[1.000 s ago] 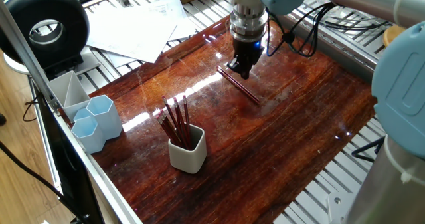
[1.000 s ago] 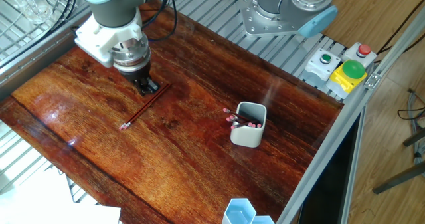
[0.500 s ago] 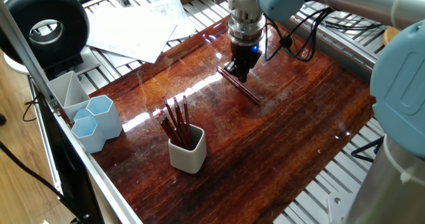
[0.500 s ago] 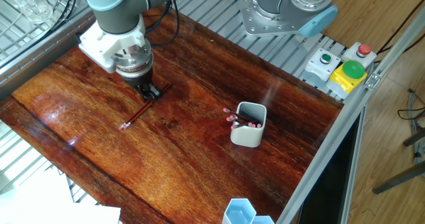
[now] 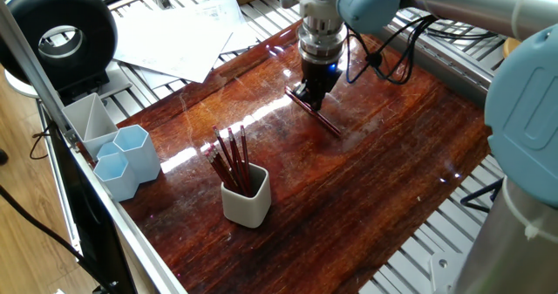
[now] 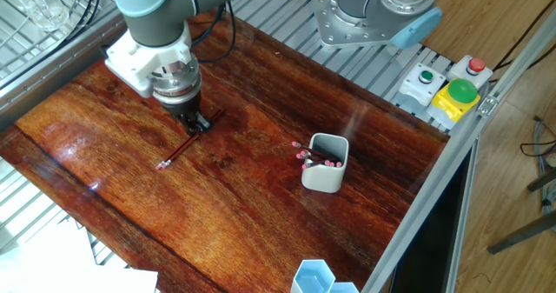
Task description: Put the pen into the pen holder
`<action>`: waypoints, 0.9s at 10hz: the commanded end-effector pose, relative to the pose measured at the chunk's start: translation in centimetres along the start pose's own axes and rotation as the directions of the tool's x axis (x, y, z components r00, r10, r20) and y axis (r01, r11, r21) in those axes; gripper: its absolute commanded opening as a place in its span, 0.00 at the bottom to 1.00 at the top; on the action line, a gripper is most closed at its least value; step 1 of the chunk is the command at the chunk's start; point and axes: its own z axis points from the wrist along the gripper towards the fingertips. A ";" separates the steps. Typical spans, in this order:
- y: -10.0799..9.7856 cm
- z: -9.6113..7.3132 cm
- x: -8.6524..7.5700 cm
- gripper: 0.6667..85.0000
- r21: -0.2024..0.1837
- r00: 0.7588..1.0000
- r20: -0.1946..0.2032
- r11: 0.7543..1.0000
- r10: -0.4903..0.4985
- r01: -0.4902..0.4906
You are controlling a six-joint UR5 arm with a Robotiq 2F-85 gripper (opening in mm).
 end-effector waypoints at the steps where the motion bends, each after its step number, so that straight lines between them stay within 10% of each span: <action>1: 0.8 0.3 -0.3 0.00 -0.014 1.000 0.017 1.000 0.016 -0.015; 7: 3.6 -0.5 -0.7 0.00 -0.042 0.999 0.034 0.999 0.032 -0.030; 9: 1.5 -0.7 -1.1 0.00 0.008 0.999 0.035 1.000 -0.005 0.004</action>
